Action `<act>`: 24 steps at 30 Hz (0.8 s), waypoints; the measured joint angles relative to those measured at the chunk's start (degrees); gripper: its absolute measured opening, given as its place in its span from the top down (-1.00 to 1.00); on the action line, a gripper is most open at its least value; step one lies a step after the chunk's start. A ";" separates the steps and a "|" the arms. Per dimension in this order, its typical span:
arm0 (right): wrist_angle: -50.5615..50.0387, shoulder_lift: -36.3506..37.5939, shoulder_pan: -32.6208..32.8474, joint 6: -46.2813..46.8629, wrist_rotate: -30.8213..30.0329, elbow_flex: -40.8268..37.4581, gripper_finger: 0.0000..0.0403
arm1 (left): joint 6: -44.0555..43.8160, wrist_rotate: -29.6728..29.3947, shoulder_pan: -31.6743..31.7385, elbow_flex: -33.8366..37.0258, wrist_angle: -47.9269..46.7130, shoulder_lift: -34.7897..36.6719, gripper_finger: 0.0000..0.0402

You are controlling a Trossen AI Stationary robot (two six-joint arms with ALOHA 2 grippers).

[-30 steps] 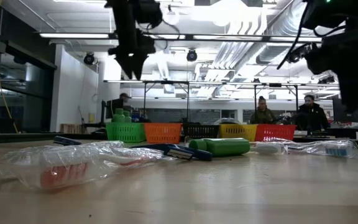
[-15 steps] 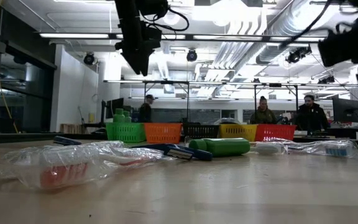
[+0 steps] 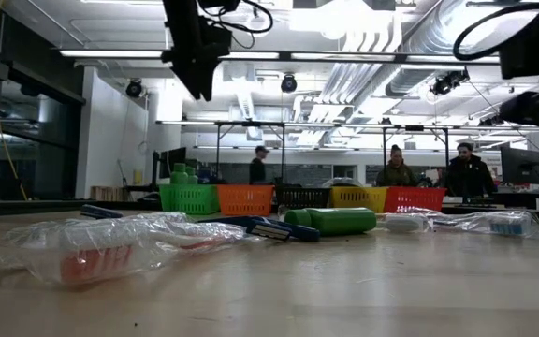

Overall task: Pick & Place Travel size toiletries
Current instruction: Put the green shampoo bottle into the green bin

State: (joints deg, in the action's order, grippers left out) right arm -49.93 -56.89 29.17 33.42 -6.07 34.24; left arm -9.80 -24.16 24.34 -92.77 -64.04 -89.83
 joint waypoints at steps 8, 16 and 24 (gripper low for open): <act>0.02 -4.48 0.00 -0.27 0.51 0.00 0.22 | -0.55 0.07 0.00 0.00 -2.93 0.78 -0.04; -0.81 -9.84 -0.05 -0.73 4.54 1.13 0.01 | -0.52 0.17 0.00 0.00 -5.18 0.78 -0.04; -5.43 -13.88 -2.55 -4.39 -0.16 7.17 -0.20 | 0.54 0.19 0.00 0.00 -5.42 0.78 -0.04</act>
State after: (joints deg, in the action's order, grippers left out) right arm -55.36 -70.77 26.62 29.03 -6.23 41.40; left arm -9.26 -23.98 24.34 -92.77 -69.46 -89.06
